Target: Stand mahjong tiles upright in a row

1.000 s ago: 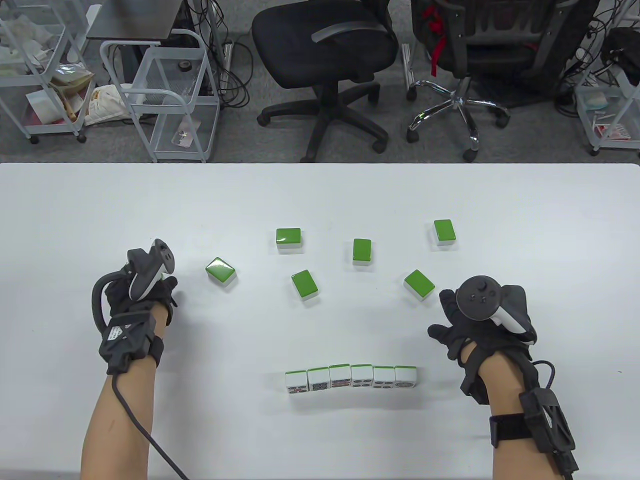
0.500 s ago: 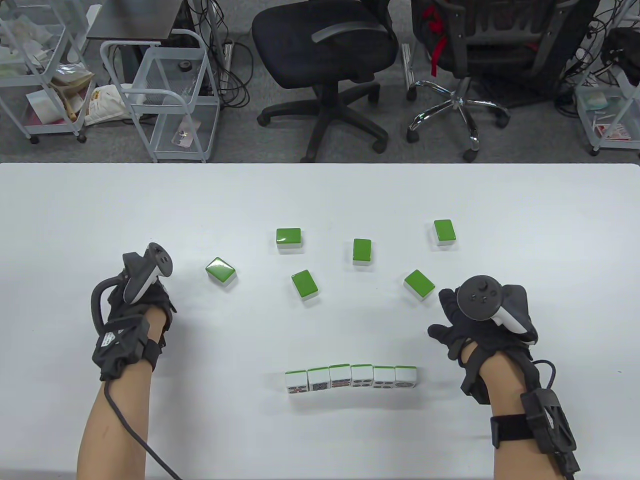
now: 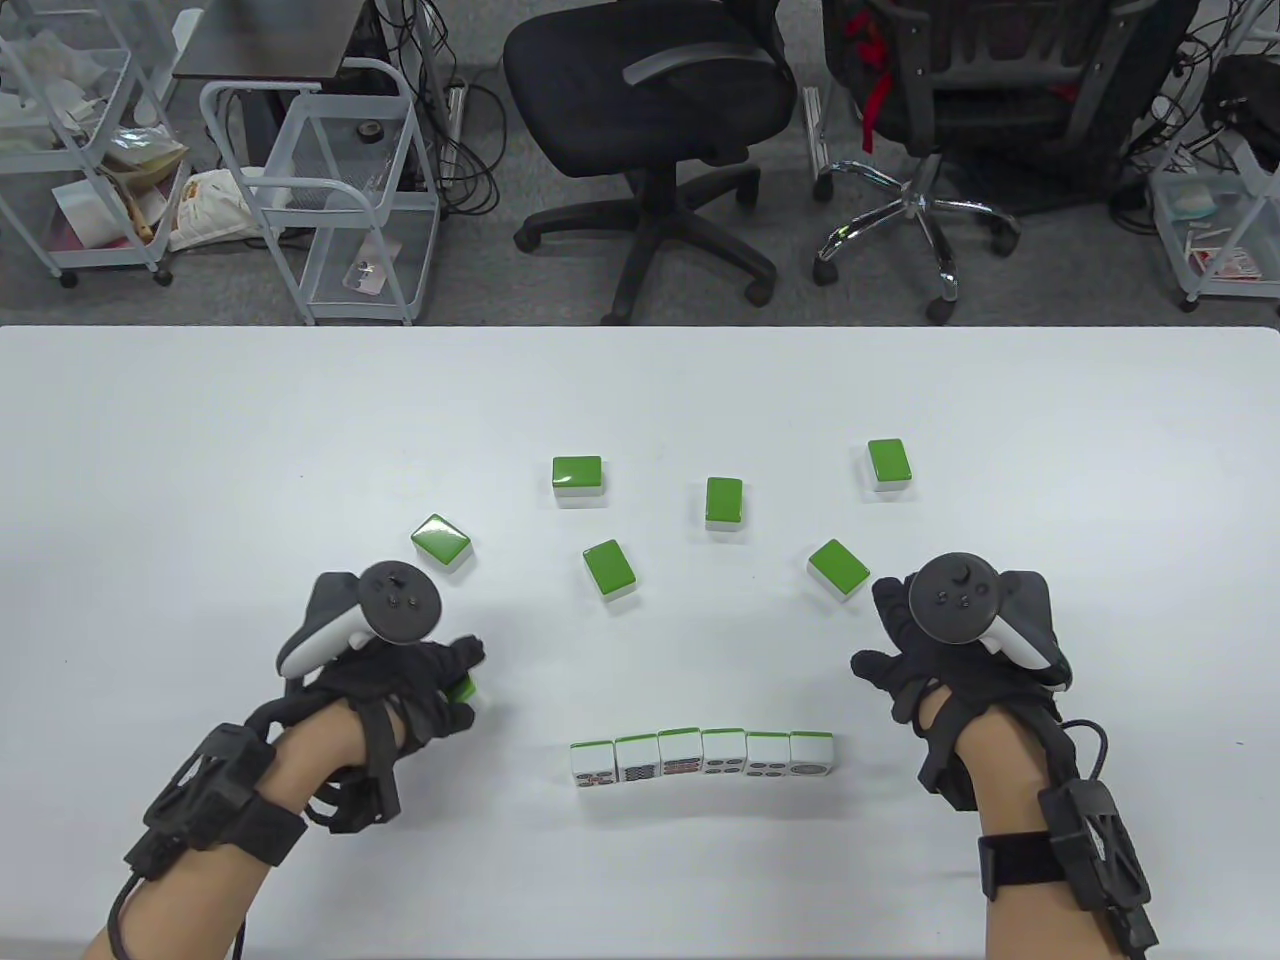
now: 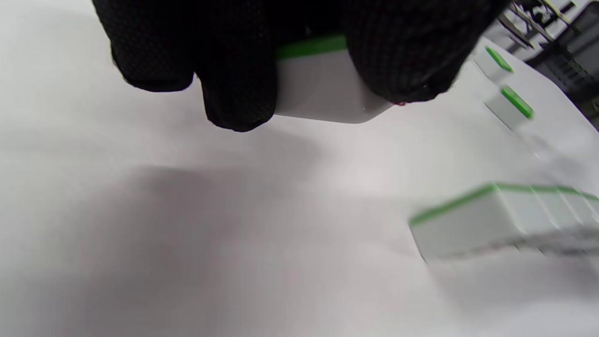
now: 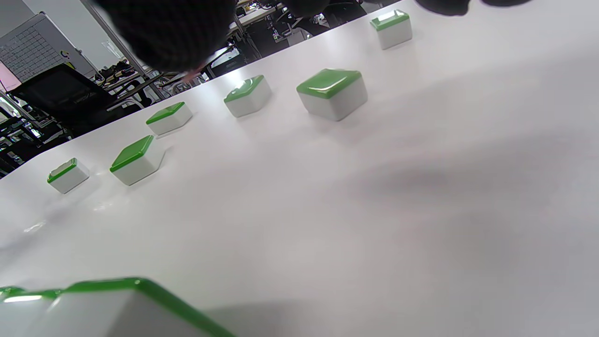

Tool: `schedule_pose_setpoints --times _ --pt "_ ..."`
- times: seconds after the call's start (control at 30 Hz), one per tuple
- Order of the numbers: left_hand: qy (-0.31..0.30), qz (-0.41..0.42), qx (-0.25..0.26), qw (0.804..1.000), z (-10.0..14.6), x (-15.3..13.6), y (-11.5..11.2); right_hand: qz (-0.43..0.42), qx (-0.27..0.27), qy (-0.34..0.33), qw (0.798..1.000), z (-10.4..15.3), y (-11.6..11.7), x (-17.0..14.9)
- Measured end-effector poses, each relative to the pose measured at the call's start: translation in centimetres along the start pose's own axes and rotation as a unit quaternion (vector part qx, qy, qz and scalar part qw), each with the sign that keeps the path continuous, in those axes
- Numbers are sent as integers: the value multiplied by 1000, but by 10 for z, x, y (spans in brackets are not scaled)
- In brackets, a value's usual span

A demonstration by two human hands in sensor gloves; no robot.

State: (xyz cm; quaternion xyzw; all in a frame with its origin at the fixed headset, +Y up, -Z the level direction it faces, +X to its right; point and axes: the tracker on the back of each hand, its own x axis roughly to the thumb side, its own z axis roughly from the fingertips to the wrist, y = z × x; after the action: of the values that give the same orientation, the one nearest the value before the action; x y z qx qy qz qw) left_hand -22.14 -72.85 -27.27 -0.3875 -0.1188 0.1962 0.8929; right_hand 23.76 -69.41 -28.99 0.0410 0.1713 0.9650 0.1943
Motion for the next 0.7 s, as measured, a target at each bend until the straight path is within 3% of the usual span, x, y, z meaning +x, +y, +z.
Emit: schedule_pose_setpoints --times 0.1,0.2,0.7 --pt "-21 -23 -57 998 -12 22 -29 0 1 -1 1000 0 0 0" --pt "-33 -53 -58 996 -17 36 -43 -3 0 -2 1000 0 -1 0" --pt "-55 4 -6 998 -26 30 -36 -4 6 -2 1000 0 -1 0"
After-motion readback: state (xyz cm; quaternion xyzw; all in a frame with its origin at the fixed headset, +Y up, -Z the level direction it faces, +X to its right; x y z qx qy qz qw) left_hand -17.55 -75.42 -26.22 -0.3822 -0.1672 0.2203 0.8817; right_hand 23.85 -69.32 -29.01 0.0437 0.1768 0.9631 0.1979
